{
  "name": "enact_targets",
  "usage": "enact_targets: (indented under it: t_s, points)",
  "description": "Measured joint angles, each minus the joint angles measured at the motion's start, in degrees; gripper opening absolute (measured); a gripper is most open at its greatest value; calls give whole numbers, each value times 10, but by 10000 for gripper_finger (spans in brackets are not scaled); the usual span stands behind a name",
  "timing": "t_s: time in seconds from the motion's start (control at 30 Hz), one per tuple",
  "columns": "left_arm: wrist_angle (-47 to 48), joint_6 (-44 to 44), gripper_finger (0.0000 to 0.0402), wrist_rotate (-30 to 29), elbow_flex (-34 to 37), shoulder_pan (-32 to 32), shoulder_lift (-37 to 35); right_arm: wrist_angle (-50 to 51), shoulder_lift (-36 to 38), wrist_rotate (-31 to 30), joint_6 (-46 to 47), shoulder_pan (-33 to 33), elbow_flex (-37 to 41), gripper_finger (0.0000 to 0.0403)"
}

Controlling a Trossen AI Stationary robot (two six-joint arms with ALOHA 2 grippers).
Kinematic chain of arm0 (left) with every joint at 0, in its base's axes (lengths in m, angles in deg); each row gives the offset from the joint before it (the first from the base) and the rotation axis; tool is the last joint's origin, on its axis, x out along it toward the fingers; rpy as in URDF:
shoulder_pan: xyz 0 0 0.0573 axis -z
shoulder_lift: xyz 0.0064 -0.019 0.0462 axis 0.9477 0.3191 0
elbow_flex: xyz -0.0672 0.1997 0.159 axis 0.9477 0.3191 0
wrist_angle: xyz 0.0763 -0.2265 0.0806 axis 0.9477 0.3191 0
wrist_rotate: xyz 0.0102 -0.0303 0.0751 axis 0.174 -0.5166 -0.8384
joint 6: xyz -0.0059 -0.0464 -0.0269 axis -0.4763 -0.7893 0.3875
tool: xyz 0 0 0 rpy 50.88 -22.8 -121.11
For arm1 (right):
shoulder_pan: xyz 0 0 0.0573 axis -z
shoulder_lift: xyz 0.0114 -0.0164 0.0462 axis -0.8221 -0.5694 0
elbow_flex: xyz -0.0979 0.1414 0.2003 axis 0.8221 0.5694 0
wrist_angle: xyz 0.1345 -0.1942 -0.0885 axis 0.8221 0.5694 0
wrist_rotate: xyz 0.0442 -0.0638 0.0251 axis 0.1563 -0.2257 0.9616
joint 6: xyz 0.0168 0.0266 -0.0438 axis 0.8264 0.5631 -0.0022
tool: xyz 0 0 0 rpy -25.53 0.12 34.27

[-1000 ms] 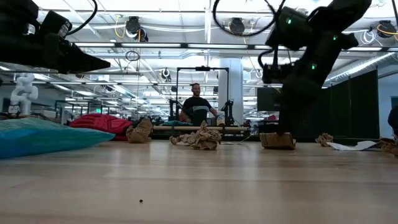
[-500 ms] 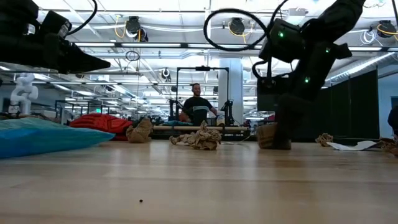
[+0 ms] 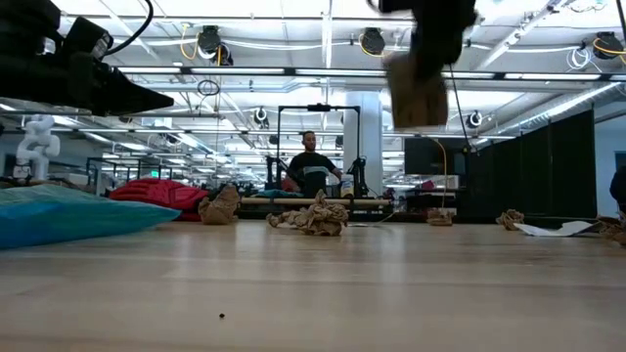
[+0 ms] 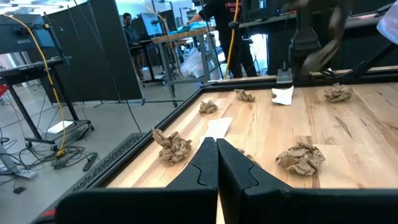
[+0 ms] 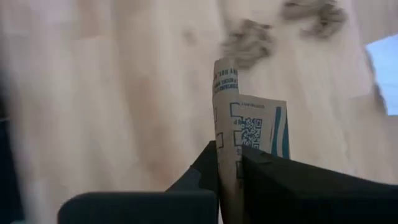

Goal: Place trash/remove bag and relplace
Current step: Put the brown coffee sleeve into the black trash bin

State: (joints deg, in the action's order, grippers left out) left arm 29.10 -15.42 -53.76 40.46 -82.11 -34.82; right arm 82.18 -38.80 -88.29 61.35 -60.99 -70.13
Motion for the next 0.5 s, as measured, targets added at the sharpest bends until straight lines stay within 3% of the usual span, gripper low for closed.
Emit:
enact_targets:
  t_s: [0.33, 0.5]
  points:
    - [0, 0, 0, 0, 0, 0, 0, 260, 0, 140, 173, -55, -298, 0]
    - [0, 0, 0, 0, 0, 0, 0, 242, 8, 234, 300, -102, -372, 0]
